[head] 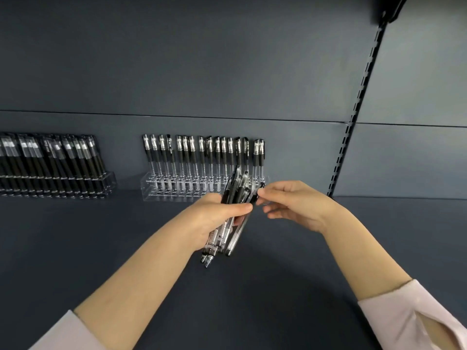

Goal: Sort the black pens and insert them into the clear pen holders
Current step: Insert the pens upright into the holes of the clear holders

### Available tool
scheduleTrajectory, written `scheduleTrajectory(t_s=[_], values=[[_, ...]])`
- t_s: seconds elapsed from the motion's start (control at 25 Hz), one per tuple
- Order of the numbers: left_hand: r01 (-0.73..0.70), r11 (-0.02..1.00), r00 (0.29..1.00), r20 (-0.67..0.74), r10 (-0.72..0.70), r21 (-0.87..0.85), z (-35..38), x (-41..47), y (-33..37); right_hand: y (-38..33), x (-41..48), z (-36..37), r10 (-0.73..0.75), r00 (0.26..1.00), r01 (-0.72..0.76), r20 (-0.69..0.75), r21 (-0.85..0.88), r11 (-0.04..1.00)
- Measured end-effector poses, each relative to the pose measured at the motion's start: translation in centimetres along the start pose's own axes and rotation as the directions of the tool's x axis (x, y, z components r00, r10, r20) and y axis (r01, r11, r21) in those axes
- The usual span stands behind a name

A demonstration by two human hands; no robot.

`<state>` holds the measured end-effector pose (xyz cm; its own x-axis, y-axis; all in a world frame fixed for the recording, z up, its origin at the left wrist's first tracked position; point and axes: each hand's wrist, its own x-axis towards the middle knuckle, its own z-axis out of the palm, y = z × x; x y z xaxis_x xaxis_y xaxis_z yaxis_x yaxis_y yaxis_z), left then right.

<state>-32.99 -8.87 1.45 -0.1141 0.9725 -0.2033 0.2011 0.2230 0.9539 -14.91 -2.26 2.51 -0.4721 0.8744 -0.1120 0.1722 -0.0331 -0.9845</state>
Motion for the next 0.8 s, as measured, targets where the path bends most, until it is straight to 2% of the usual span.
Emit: scheduleTrajectory(t_s=[0.16,0.24,0.32,0.44,0.6,0.68,0.8], values=[[-0.085,0.992,0.996,-0.039,0.082,-0.098,-3.8,-1.8,-0.1,-1.9,0.8,4.5,-0.076,0.996,0.084,-0.054,0.164,0.983],[-0.147,0.975,0.986,-0.104,0.131,-0.167,-6.7,-2.0,-0.8,-3.1,1.6,7.3,-0.16,0.972,0.196,-0.172,0.222,0.955],[-0.174,0.94,0.98,-0.145,0.137,-0.293,-10.2,-1.9,-1.6,-4.3,2.6,10.2,-0.26,0.902,0.347,-0.345,0.219,0.912],[-0.147,0.845,0.986,-0.141,0.086,-0.514,-15.3,-1.7,-2.5,-6.1,4.1,14.4,-0.391,0.745,0.509,-0.541,0.082,0.857],[-0.167,0.838,0.984,-0.141,0.108,-0.52,-20.4,-0.8,-4.1,-7.9,6.4,19.8,-0.596,0.54,0.565,-0.595,-0.268,0.78],[-0.167,0.843,0.983,-0.153,0.102,-0.51,-22.0,-0.2,-5.0,-8.2,7.8,21.8,-0.661,0.489,0.539,-0.57,-0.398,0.742],[-0.146,0.869,0.985,-0.148,0.085,-0.474,-23.7,0.7,-6.2,-7.7,9.6,23.3,-0.708,0.467,0.483,-0.529,-0.518,0.706]])
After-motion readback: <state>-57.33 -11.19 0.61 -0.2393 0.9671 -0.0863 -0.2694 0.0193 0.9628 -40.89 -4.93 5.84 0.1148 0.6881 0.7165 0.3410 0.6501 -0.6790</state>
